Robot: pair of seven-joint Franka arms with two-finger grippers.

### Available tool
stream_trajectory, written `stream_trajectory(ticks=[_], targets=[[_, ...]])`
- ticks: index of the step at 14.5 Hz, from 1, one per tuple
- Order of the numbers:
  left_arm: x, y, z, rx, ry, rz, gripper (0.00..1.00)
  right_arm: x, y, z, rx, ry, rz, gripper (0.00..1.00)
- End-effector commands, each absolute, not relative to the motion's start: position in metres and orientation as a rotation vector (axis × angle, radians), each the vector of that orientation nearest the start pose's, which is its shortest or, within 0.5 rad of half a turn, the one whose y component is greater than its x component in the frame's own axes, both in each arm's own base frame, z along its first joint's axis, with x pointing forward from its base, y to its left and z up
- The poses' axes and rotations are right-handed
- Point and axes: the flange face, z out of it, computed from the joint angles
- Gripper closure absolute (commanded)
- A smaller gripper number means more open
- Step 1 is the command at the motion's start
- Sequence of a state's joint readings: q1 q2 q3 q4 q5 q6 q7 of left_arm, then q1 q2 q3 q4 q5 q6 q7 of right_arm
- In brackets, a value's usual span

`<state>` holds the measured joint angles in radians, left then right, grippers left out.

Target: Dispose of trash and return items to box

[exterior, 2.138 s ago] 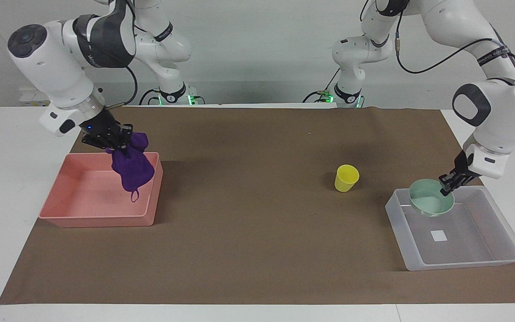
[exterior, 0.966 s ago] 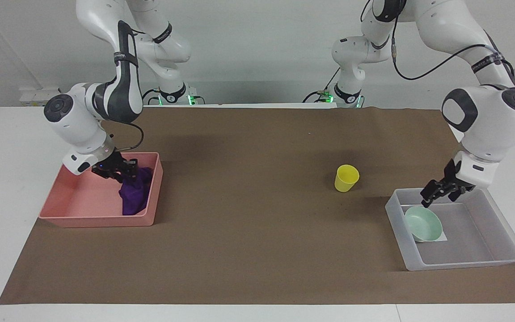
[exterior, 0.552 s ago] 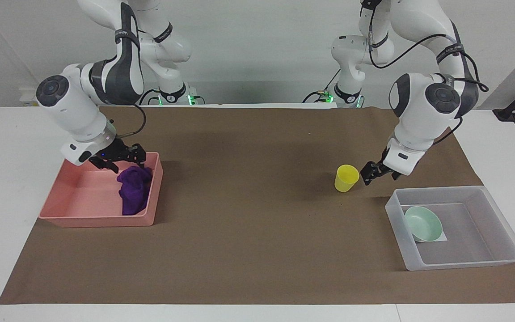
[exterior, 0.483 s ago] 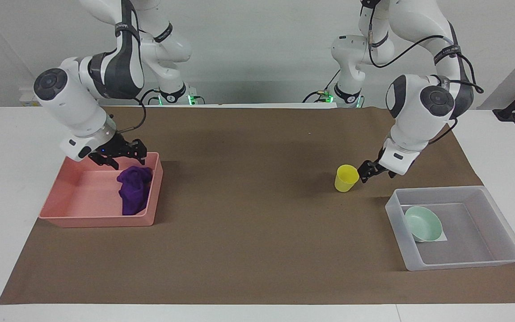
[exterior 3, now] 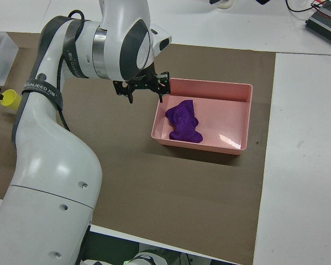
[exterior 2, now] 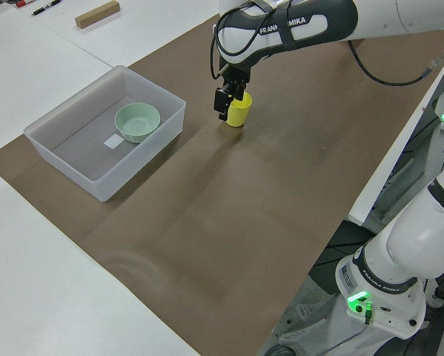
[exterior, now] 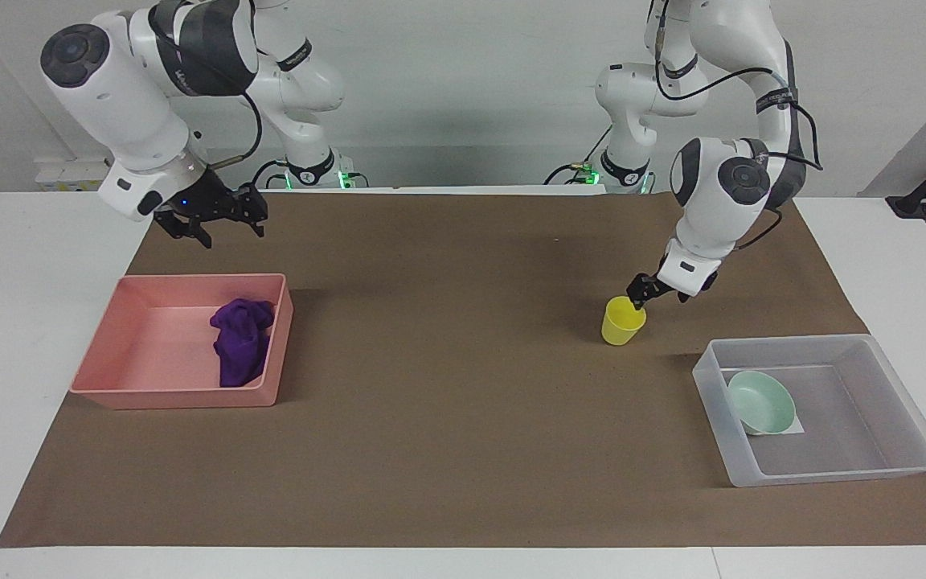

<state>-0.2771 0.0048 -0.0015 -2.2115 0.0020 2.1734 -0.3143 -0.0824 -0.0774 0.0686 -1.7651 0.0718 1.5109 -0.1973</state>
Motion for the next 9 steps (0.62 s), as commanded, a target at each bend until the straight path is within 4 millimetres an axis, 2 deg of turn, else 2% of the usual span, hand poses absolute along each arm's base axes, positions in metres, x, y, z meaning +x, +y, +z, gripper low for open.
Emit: stream_trajectory(ticks=[1, 2, 3, 4, 5, 9], targets=[[0.4928, -0.1516, 0.3649, -3.135, -0.055, -0.018, 0.15, 0.5046, 0.0037, 0.5837, -3.051, -0.262, 0.279, 0.03], [0.4945, -0.1530, 0.3622, -3.138, -0.117, -0.036, 0.43, 0.5018, 0.0031, 0.5874, -3.053, -0.260, 0.273, 0.01], [0.4940, -0.1562, 0.3598, -3.138, -0.129, -0.039, 0.78, 0.4990, 0.0040, 0.5895, -3.053, -0.262, 0.273, 0.01], [0.4944, -0.1555, 0.3599, -3.138, -0.129, -0.041, 0.95, 0.4979, 0.0050, 0.5903, -3.054, -0.265, 0.273, 0.01], [0.4943, -0.1555, 0.3598, -3.138, -0.129, -0.039, 1.00, 0.4986, 0.0065, 0.5900, -3.055, -0.267, 0.266, 0.01], [0.4970, -0.1577, 0.3613, -3.159, -0.153, -0.052, 1.00, 0.5002, 0.0090, 0.5902, -3.090, -0.283, 0.253, 0.01]])
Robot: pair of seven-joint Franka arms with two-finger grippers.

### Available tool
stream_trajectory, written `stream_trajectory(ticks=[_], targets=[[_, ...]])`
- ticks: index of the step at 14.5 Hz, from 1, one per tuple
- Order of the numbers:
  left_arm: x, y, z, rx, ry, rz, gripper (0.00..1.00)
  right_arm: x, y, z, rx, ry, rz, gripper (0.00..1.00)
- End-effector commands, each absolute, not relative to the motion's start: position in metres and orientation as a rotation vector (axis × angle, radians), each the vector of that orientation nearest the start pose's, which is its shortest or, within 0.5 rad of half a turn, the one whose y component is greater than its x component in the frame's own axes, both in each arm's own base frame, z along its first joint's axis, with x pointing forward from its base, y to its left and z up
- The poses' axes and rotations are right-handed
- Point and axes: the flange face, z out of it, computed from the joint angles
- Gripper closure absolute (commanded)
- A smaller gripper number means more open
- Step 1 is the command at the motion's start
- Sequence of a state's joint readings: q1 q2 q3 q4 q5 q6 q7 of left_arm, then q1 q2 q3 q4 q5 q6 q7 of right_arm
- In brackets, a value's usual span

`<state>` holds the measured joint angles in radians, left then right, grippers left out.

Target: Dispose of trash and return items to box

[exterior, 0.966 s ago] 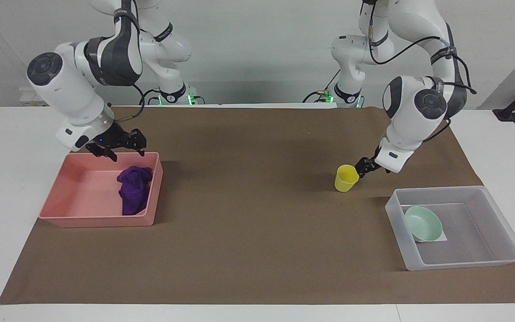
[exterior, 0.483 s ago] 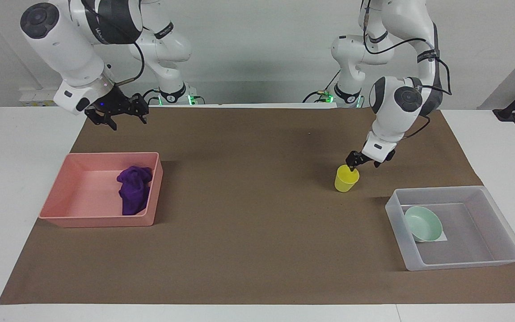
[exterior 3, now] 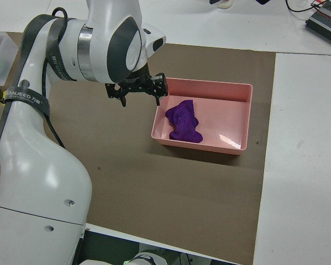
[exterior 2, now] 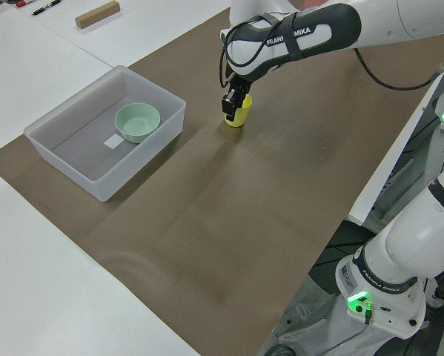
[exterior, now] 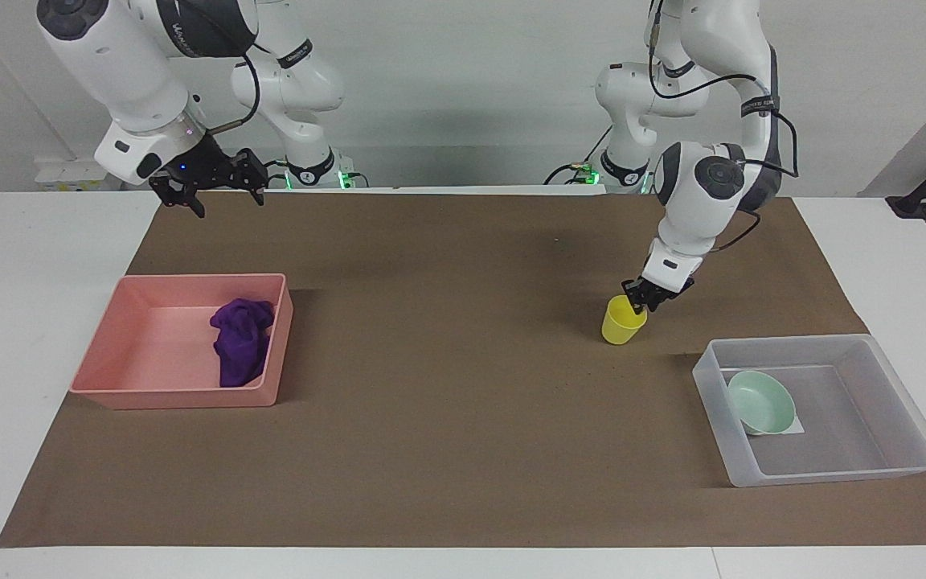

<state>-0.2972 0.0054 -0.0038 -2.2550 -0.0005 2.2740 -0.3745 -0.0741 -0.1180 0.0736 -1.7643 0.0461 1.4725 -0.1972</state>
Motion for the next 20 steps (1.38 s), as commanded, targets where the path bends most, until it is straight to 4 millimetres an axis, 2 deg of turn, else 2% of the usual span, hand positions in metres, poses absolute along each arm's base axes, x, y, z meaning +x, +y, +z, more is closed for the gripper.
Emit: stream_trajectory(ticks=[1, 3, 5, 7, 8, 10, 12, 13, 15, 17, 20], targets=[[0.505, -0.161, 0.367, -3.180, -0.191, -0.062, 1.00, 0.501, 0.007, 0.590, -3.106, -0.270, 0.251, 0.01], [0.532, -0.170, 0.394, -3.190, -0.214, -0.055, 1.00, 0.501, 0.007, 0.591, -3.121, -0.195, 0.251, 0.01], [0.565, -0.175, 0.440, -3.195, -0.258, -0.007, 1.00, 0.501, 0.007, 0.591, -3.125, -0.161, 0.248, 0.01], [0.592, -0.166, 0.485, -3.188, -0.295, 0.011, 1.00, 0.501, 0.007, 0.590, -3.125, -0.151, 0.253, 0.01], [0.601, -0.151, 0.495, -3.168, -0.327, 0.034, 1.00, 0.501, 0.008, 0.590, -3.125, -0.154, 0.253, 0.01], [0.617, -0.116, 0.494, -3.139, -0.407, 0.012, 1.00, 0.500, 0.008, 0.591, -3.121, -0.153, 0.255, 0.01], [0.636, -0.063, 0.499, -3.138, -0.539, -0.154, 1.00, 0.500, 0.009, 0.591, -3.119, -0.172, 0.255, 0.01], [0.643, -0.040, 0.490, -3.129, -0.597, -0.199, 1.00, 0.500, 0.009, 0.591, -3.116, -0.170, 0.255, 0.01], [0.648, -0.008, 0.483, -3.114, -0.670, -0.225, 1.00, 0.500, 0.009, 0.593, -3.111, -0.170, 0.244, 0.01], [0.654, 0.014, 0.469, -3.100, -0.715, -0.246, 1.00, 0.500, 0.009, 0.593, -3.112, -0.167, 0.242, 0.01], [0.651, 0.018, 0.432, -3.099, -0.706, -0.257, 1.00, 0.500, 0.009, 0.593, -3.111, -0.170, 0.246, 0.01]])
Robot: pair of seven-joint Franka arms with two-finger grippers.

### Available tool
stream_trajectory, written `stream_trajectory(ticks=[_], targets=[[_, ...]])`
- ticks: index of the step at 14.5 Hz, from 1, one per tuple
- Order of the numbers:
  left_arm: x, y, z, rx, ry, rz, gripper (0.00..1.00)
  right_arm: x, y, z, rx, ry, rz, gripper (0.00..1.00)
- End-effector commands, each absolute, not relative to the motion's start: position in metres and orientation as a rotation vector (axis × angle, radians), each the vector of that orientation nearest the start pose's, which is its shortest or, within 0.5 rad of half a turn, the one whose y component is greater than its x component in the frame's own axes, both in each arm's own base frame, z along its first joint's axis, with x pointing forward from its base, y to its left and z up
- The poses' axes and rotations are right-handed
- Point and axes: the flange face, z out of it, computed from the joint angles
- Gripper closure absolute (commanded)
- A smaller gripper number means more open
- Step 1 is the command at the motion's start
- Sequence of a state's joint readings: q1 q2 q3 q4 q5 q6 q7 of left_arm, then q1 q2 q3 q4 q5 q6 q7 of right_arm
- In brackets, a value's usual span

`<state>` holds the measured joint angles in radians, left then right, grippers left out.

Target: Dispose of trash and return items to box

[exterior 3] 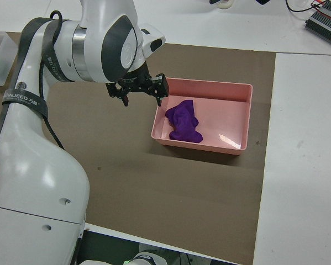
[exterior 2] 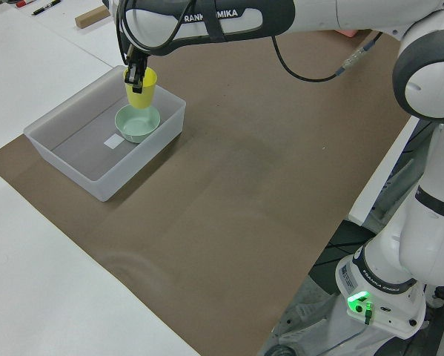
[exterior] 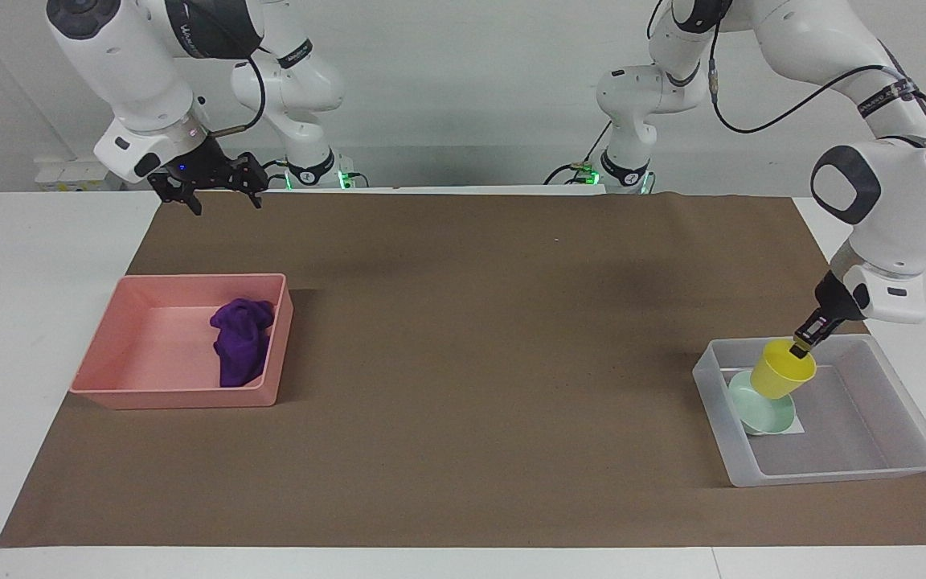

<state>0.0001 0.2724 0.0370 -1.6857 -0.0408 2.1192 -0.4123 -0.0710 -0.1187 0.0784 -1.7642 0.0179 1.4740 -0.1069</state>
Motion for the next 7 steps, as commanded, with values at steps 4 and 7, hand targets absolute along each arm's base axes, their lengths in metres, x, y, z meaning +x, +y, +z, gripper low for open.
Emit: stream_trajectory(ticks=[4, 7], targets=[[0.633, 0.030, 0.392, -3.116, -0.558, -0.166, 1.00, 0.498, 0.009, 0.596, -3.108, -0.172, 0.241, 0.01], [0.638, 0.025, 0.396, -3.118, -0.540, -0.212, 0.08, 0.497, 0.011, 0.597, -3.109, -0.177, 0.239, 0.01]])
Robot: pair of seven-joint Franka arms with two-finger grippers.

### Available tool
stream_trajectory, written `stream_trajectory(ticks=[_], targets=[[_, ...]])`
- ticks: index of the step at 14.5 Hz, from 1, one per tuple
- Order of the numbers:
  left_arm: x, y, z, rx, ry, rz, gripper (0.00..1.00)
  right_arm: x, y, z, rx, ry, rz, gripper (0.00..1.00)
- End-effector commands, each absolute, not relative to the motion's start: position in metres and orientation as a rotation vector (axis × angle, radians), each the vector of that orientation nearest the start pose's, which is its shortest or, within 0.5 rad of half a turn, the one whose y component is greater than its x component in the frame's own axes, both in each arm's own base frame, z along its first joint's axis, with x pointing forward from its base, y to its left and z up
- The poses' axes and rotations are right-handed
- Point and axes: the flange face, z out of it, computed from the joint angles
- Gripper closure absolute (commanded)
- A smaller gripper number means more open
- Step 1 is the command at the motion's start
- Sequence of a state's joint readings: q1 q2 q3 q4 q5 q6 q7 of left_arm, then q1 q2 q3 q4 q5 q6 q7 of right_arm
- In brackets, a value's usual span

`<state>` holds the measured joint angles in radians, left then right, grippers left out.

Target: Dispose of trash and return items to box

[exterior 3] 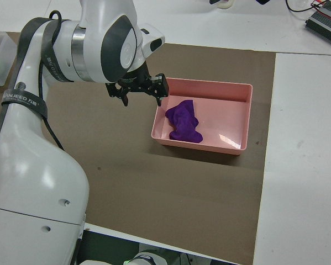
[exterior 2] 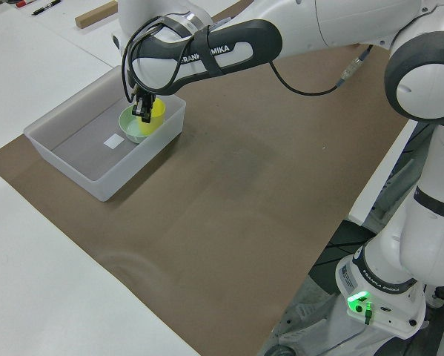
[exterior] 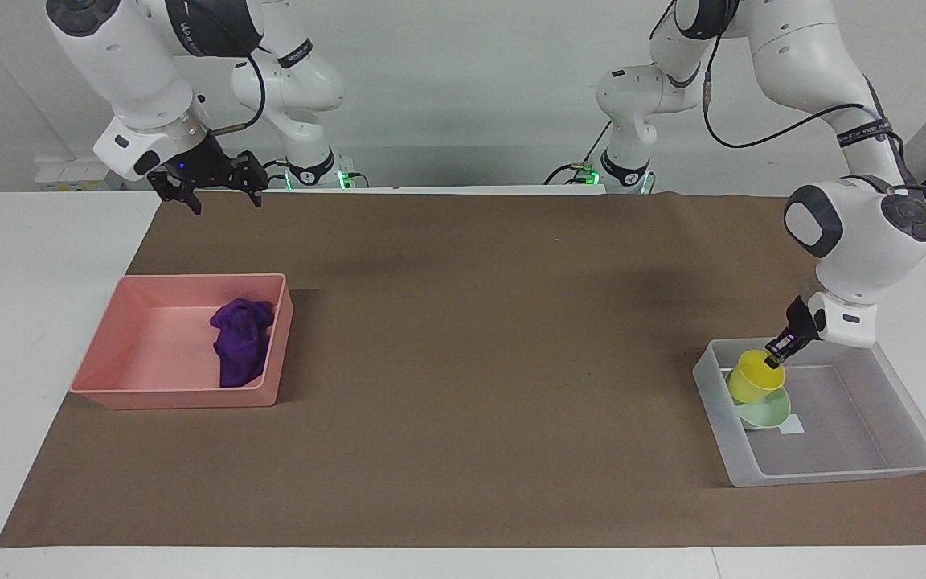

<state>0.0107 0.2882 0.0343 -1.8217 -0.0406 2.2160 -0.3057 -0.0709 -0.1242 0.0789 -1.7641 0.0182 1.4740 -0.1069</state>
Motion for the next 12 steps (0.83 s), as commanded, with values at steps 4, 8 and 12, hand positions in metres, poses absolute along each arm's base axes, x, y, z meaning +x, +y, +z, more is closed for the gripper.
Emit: stream_trajectory(ticks=[4, 8, 12], targets=[[0.637, 0.004, 0.467, -3.132, -0.501, -0.228, 0.00, 0.498, 0.011, 0.597, -3.109, -0.177, 0.234, 0.01], [0.596, -0.018, 0.539, -3.135, -0.411, -0.164, 0.00, 0.498, 0.011, 0.596, -3.109, -0.174, 0.234, 0.01], [0.546, -0.036, 0.588, -3.146, -0.086, -0.033, 0.00, 0.498, 0.009, 0.596, -3.110, -0.165, 0.234, 0.01]])
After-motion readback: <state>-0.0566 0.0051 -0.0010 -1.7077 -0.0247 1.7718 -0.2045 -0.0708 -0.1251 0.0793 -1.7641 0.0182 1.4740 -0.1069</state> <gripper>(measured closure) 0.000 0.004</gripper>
